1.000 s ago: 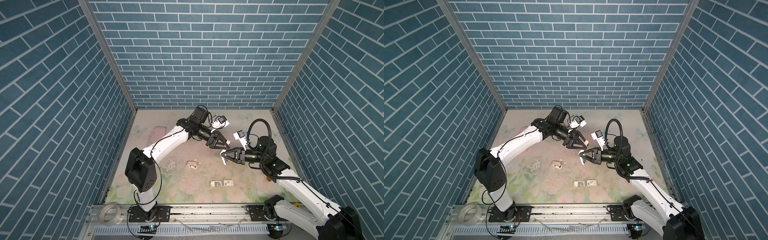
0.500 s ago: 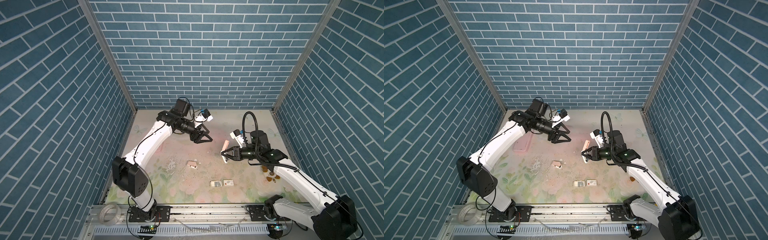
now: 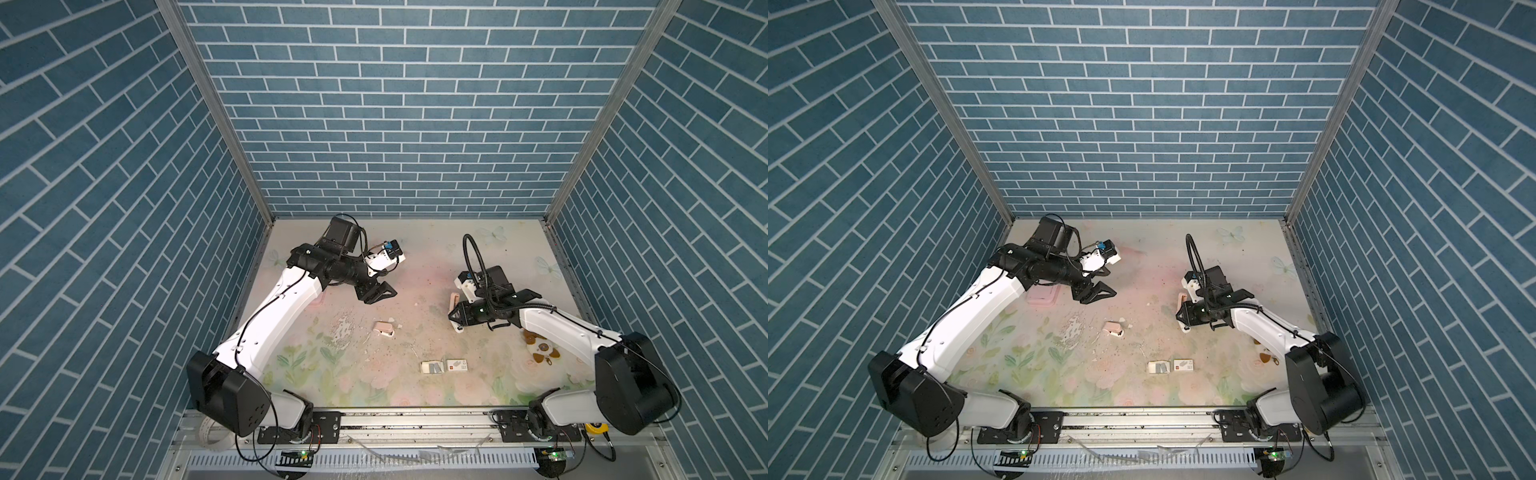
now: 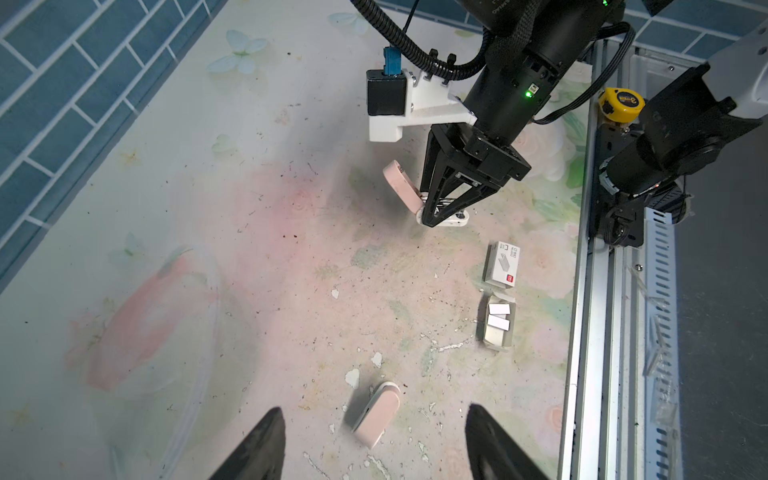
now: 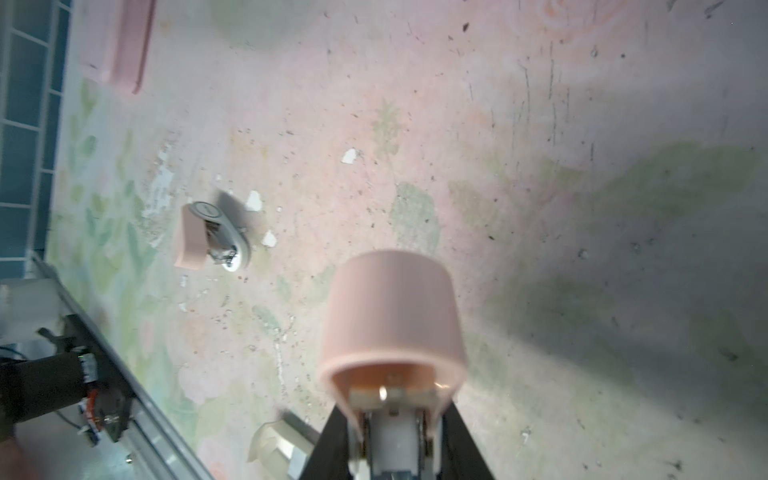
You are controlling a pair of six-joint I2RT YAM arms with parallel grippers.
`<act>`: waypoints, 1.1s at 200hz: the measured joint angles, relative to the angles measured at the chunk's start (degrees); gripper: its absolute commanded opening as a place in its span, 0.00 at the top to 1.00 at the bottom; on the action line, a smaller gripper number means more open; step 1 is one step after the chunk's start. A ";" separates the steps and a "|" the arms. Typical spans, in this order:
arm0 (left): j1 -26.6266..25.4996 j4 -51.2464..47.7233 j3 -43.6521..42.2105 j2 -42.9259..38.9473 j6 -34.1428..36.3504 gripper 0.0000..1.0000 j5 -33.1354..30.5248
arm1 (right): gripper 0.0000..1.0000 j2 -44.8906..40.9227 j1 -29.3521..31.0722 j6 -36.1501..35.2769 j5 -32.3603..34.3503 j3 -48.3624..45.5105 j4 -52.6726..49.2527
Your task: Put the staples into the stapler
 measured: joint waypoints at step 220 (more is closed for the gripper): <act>0.00 -4.94 -6.51 -0.09 8.50 0.28 2.16 | 0.47 13.07 9.73 -2.91 14.10 3.98 2.86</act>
